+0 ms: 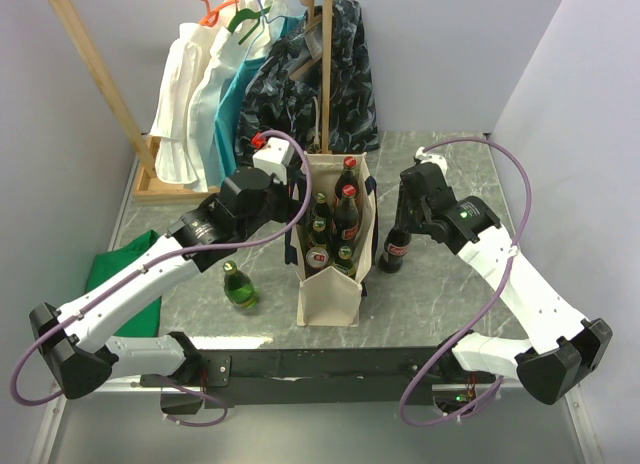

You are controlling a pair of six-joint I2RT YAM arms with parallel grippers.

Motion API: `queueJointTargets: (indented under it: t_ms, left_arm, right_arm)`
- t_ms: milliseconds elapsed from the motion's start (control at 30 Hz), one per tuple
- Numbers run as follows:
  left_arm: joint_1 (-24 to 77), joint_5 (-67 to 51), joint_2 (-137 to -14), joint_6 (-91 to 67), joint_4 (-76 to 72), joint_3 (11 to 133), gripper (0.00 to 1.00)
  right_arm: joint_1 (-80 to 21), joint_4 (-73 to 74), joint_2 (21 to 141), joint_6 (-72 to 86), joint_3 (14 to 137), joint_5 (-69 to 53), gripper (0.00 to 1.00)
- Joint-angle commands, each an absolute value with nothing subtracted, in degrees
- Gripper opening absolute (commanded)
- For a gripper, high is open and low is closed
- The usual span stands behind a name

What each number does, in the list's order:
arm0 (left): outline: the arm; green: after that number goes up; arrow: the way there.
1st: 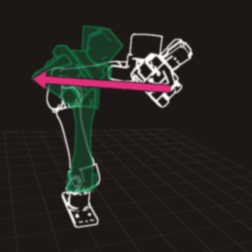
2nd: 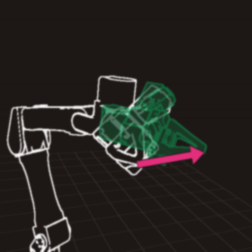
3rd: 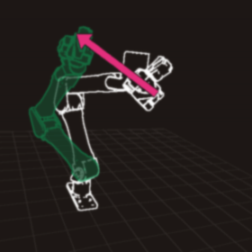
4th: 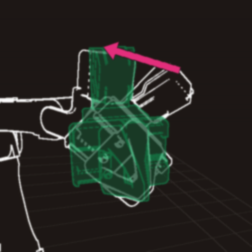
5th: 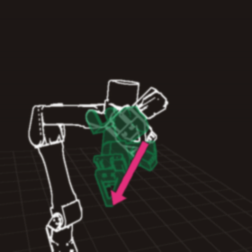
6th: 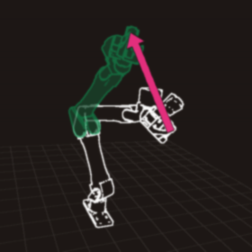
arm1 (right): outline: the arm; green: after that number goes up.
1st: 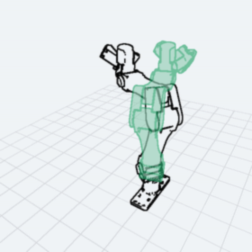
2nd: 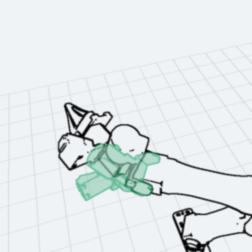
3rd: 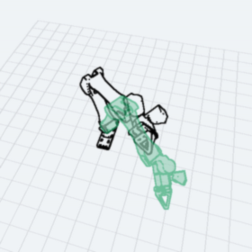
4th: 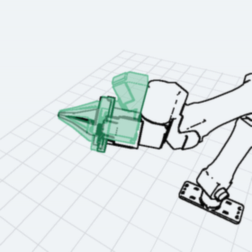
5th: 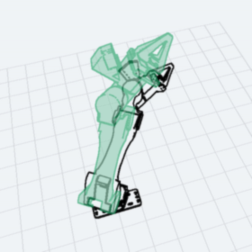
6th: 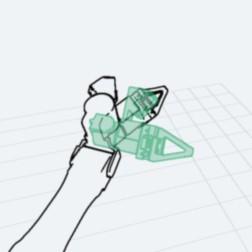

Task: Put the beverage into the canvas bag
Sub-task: Pick up the drink from the center of the board.

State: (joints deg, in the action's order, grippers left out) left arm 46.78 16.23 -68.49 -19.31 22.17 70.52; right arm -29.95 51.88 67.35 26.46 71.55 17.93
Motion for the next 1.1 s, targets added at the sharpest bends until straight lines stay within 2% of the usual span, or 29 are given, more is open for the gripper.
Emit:
queueJointTargets:
  t_ms: [0,33,67,1067]
  left_arm:
    - [46.49,14.94,-68.73,-19.34,21.27,73.21,0.96]
    - [46.41,14.94,-68.82,-19.34,21.27,73.21,0.96]
    - [46.41,14.94,-68.82,-19.25,21.27,73.21,0.96]
    - [46.41,15.82,-68.9,-19.6,21.18,72.69,0.96]
  right_arm:
    - [-29.62,50.8,68.12,26.1,71.81,17.67,0.12]
    - [-29.53,50.8,68.2,26.1,71.89,17.84,0.03]
    - [-29.53,50.8,68.2,26.1,71.89,17.93,0.0]
    - [-29.36,50.98,65.66,25.23,72.95,19.25,0.0]
